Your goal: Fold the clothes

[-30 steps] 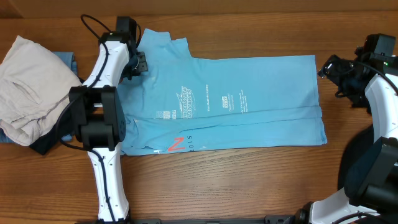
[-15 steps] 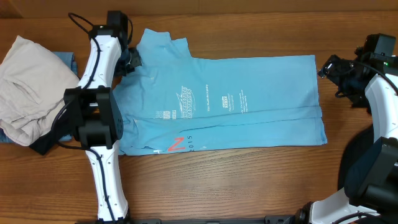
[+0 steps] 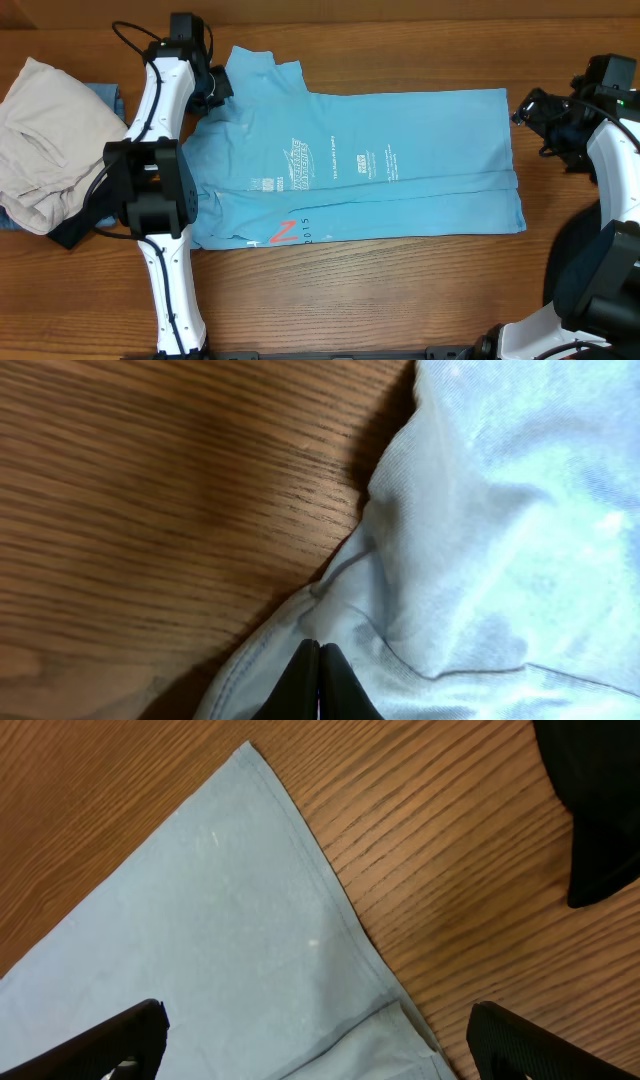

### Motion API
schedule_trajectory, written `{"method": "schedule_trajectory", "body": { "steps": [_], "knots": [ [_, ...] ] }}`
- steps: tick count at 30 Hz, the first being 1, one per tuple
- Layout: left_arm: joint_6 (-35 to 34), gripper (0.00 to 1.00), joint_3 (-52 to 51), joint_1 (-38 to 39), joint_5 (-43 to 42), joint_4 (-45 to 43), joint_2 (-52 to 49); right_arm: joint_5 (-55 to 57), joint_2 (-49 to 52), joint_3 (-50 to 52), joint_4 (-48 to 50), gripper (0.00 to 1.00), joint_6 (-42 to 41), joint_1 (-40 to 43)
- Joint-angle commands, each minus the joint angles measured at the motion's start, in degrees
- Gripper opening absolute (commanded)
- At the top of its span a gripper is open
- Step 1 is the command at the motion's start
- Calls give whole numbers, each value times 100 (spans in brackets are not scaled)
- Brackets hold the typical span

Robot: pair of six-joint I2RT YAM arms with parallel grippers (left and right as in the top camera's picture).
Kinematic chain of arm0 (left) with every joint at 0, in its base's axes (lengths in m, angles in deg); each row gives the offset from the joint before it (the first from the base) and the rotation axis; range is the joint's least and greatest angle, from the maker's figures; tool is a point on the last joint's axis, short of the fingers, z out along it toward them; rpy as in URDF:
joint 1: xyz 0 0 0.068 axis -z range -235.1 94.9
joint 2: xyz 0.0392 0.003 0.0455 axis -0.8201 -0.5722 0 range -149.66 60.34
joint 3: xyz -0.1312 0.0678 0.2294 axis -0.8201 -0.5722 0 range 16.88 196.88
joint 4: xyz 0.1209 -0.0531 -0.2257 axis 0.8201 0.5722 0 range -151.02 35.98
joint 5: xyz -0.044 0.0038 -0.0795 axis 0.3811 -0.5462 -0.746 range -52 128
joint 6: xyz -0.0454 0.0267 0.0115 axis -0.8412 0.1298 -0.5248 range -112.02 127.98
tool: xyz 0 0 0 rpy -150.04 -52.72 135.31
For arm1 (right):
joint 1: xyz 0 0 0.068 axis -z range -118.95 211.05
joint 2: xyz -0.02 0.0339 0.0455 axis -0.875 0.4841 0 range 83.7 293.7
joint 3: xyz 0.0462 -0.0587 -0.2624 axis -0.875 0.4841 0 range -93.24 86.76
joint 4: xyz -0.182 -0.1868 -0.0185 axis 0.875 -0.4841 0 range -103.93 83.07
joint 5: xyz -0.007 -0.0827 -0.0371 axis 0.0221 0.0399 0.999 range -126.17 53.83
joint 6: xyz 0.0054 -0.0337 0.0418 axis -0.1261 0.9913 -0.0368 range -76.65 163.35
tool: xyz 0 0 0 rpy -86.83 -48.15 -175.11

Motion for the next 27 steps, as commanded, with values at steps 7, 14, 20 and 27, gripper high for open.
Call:
{"method": "schedule_trajectory", "body": {
  "steps": [7, 14, 20, 27],
  "knots": [
    [343, 4, 94, -214, 96, -140, -533, -39, -4, -144, 31, 100, 22, -33],
    [481, 24, 146, -553, 74, -164, -516, -39, -4, -144, 31, 100, 20, -33],
    [498, 88, 1521, -511, -214, 278, -496, -39, -4, -144, 31, 100, 20, -33],
    [446, 97, 3169, -234, -186, 1775, -496, -39, -4, -144, 31, 100, 20, -33]
  ]
}}
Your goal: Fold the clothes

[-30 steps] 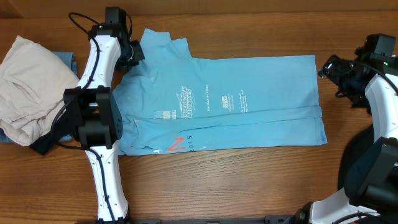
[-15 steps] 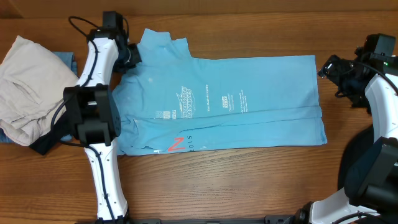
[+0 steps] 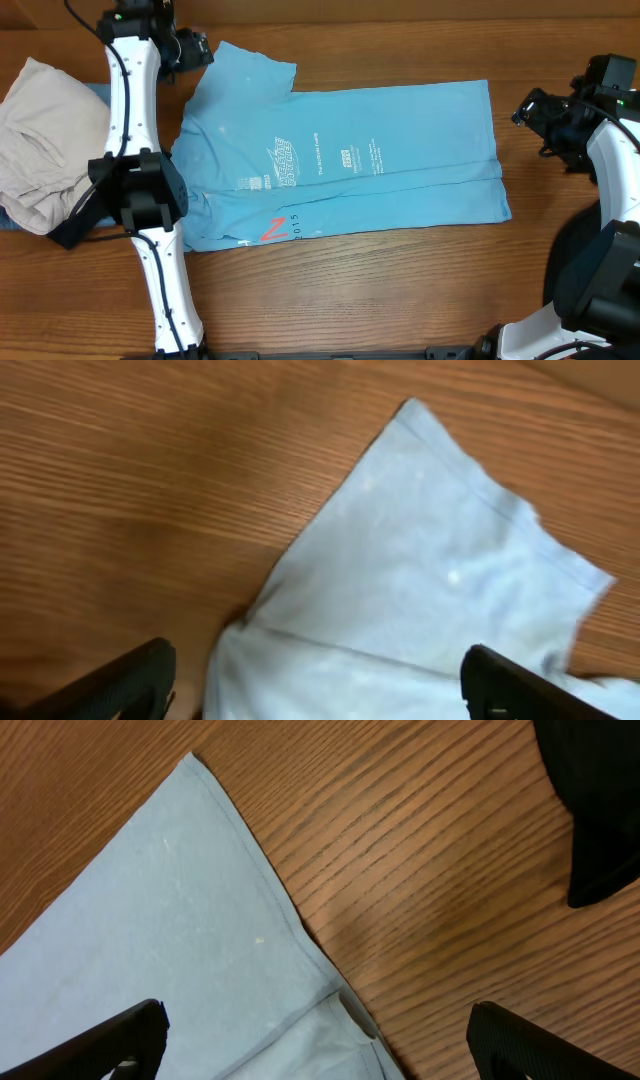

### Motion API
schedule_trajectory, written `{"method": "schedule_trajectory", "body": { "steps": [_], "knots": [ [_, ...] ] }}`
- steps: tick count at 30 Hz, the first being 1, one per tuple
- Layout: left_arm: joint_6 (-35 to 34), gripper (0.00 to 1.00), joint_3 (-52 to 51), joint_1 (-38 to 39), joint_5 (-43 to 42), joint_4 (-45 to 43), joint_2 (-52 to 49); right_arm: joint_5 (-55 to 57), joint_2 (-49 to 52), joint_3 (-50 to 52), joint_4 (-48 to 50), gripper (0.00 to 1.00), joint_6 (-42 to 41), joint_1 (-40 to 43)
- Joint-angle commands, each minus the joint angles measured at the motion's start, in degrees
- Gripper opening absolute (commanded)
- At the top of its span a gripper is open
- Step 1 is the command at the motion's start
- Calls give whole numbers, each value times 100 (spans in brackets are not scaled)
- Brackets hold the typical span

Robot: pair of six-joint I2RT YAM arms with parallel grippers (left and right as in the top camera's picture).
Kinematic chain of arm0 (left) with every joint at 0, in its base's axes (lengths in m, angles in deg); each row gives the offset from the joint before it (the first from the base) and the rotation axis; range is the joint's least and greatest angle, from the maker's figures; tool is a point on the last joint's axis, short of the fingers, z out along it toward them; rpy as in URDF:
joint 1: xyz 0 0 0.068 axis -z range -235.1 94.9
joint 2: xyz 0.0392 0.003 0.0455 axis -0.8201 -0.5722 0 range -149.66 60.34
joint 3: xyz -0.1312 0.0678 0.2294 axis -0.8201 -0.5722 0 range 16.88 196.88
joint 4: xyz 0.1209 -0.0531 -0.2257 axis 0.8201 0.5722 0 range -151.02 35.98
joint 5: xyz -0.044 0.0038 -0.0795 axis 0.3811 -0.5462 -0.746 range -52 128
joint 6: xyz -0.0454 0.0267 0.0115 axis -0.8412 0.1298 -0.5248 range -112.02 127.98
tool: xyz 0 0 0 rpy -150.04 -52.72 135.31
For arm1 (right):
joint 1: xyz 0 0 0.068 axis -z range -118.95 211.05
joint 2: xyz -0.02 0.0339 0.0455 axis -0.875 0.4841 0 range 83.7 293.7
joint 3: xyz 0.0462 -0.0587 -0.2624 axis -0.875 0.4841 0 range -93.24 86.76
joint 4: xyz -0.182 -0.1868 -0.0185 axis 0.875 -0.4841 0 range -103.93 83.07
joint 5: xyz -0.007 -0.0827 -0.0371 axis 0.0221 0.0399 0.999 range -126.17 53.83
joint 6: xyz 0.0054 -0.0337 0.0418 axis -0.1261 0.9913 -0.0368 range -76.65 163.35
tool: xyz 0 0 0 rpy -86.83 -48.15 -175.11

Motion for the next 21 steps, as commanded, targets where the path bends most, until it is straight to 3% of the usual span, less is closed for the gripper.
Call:
{"method": "schedule_trajectory", "body": {
  "steps": [1, 8, 14, 21],
  "knots": [
    [-52, 99, 503, 275, -42, 437, 4, -37, -4, -144, 33, 100, 20, -33],
    [-444, 100, 520, 422, 236, 750, 4, -37, -4, -144, 33, 100, 17, -33],
    [-647, 100, 636, 472, -841, 1132, 15, -39, -4, -144, 33, 100, 17, -33],
    [-691, 100, 2232, 538, -1239, 2033, 146, -195, 0, -144, -2, 100, 92, -35]
  ]
}}
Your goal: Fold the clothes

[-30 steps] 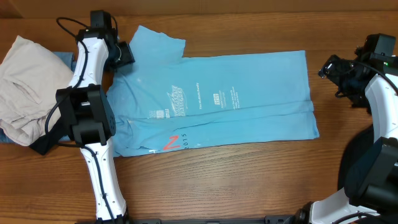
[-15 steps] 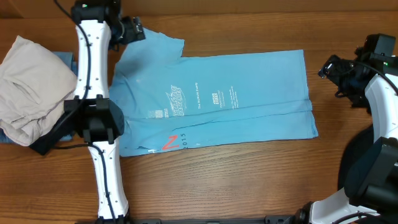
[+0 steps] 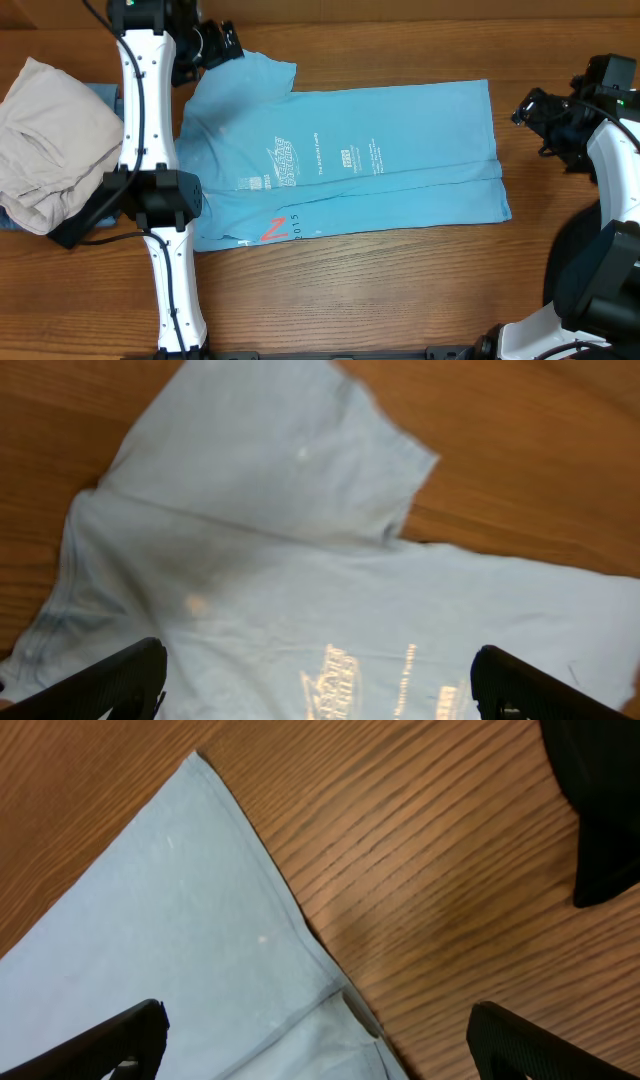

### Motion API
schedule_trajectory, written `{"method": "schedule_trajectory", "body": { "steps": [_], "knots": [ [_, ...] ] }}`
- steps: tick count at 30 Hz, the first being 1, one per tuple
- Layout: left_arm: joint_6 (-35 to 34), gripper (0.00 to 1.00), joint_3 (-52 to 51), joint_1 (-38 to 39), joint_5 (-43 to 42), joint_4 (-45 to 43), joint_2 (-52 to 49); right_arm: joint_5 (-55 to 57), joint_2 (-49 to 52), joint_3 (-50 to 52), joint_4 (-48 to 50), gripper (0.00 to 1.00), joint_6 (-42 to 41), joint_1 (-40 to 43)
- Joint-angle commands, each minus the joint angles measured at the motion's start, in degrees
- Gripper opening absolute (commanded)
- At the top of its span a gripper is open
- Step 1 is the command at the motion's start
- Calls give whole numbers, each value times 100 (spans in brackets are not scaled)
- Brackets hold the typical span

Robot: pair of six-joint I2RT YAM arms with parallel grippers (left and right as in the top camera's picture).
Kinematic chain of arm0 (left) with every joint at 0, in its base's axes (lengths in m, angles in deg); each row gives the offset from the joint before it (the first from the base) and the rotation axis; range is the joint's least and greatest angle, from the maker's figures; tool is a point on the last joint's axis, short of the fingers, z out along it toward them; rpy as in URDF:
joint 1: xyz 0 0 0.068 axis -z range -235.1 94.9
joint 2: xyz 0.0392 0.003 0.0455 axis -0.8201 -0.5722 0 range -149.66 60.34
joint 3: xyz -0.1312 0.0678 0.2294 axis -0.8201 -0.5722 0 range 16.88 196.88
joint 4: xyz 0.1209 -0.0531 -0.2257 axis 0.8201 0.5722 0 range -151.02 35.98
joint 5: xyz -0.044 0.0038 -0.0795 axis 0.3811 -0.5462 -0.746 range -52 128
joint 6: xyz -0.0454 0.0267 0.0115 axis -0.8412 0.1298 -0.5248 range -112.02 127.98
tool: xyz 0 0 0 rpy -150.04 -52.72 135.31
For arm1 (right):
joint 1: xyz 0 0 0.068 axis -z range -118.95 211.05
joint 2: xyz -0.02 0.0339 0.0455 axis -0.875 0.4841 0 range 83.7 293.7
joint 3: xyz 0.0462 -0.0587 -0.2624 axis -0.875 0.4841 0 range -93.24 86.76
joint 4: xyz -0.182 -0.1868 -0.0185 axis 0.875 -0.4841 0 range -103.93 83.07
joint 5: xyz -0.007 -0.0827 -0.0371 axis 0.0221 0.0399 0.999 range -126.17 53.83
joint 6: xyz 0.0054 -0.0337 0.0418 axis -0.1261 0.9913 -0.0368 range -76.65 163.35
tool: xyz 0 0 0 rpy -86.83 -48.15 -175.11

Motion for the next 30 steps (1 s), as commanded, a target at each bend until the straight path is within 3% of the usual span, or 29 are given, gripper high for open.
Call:
{"method": "schedule_trajectory", "body": {
  "steps": [1, 5, 10, 15, 24, 30],
  "knots": [
    [-81, 100, 890, 103, -269, 225, 153, -280, 2, -142, 105, 98, 289, -59],
    [-81, 100, 1226, 203, -223, 190, 153, -520, 2, -164, 570, 91, 551, -330],
    [81, 100, 1187, 223, -66, -584, 151, -319, 177, -833, 898, 94, 798, -776],
    [664, 100, 955, 387, 1224, -1110, 146, -260, 448, -852, 1556, 94, 992, -872],
    [1554, 98, -1290, 385, 1569, -2997, 146, -195, 2074, -852, 2566, 91, 2011, -999],
    [1731, 95, -2428, 319, 1565, -4232, 146, 461, 2629, -852, 3279, 88, 2144, -1180]
  ]
}}
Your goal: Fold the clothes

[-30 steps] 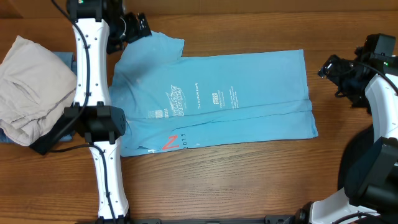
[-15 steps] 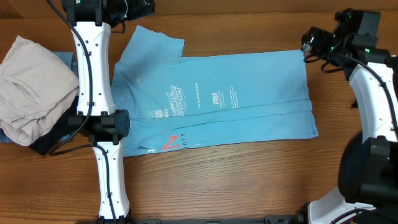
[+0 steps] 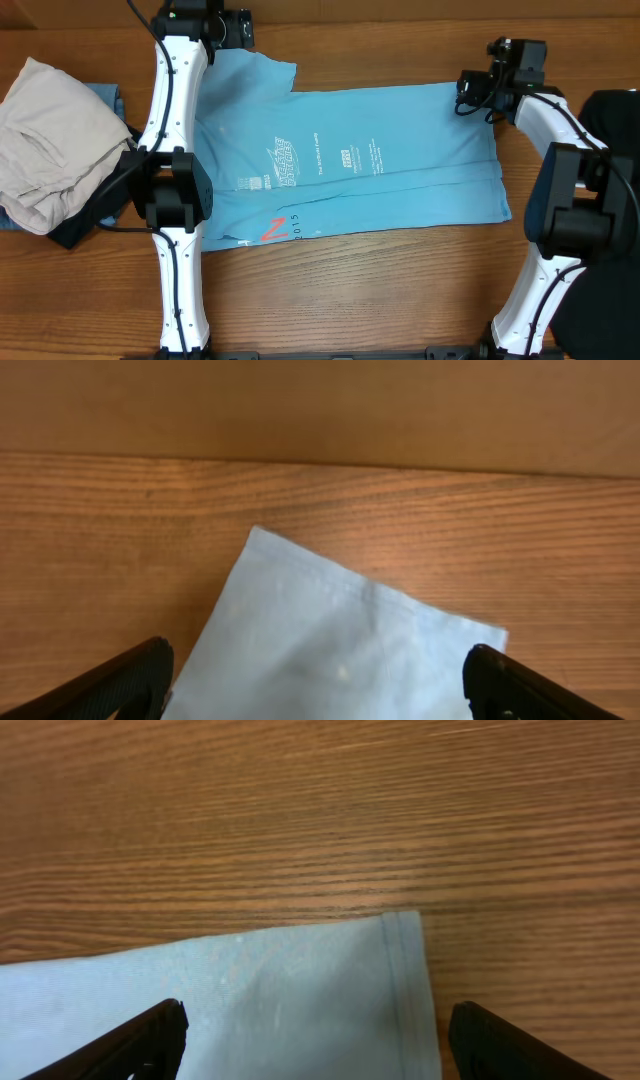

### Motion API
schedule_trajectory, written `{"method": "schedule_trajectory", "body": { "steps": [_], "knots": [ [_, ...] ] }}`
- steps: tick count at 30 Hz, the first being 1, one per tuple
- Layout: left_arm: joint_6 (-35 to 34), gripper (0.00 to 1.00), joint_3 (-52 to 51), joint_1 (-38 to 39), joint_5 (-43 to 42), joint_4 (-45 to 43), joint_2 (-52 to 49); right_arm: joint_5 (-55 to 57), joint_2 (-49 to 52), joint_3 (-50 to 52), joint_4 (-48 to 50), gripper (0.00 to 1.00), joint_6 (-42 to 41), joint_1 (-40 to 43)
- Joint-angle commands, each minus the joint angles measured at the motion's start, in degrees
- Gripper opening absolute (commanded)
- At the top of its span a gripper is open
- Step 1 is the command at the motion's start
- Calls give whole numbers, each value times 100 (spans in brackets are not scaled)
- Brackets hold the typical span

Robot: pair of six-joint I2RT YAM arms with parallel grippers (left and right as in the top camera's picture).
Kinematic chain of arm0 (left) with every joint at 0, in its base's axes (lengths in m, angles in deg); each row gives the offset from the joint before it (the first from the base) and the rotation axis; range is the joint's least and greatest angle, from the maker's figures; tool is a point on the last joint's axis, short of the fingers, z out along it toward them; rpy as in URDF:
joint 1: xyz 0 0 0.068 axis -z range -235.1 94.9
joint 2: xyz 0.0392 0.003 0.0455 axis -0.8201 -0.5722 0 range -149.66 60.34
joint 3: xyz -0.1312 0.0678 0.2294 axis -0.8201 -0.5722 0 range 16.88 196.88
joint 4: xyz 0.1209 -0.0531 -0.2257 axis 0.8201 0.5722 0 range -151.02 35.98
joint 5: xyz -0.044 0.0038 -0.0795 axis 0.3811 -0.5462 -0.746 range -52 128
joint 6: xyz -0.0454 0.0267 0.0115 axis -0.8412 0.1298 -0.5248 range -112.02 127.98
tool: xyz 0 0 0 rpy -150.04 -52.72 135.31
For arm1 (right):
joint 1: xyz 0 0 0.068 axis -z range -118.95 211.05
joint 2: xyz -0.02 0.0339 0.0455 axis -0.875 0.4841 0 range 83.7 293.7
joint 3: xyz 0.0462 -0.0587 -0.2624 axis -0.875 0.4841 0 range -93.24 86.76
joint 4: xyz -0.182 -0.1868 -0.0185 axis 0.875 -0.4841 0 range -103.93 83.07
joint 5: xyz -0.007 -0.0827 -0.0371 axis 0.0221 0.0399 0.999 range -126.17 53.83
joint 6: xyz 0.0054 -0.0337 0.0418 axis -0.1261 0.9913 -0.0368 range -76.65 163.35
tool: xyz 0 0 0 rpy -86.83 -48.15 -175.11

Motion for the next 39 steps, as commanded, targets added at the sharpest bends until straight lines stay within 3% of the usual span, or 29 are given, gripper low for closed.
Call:
{"method": "schedule_trajectory", "body": {
  "steps": [1, 7, 19, 29, 36, 39],
  "knots": [
    [350, 95, -584, -48, 85, -619, 105, 505, 240, -83, 280, 88, 142, -85],
    [339, 94, -1062, -177, 87, -1375, -179, 533, 544, -83, 505, 88, 138, -87],
    [264, 89, -1075, -267, 92, -1108, -817, 531, 579, -31, 398, 80, 90, -87],
    [820, 91, -1106, -267, 76, -1102, -1121, 531, 579, -22, 291, 77, 94, -87],
    [1069, 93, -1106, -267, -634, -1322, -1128, 531, 579, -20, 284, 77, 92, -87],
    [1071, 86, -1106, -269, -623, -1226, -1130, 531, 579, -20, 264, 72, 92, -87]
  ]
}}
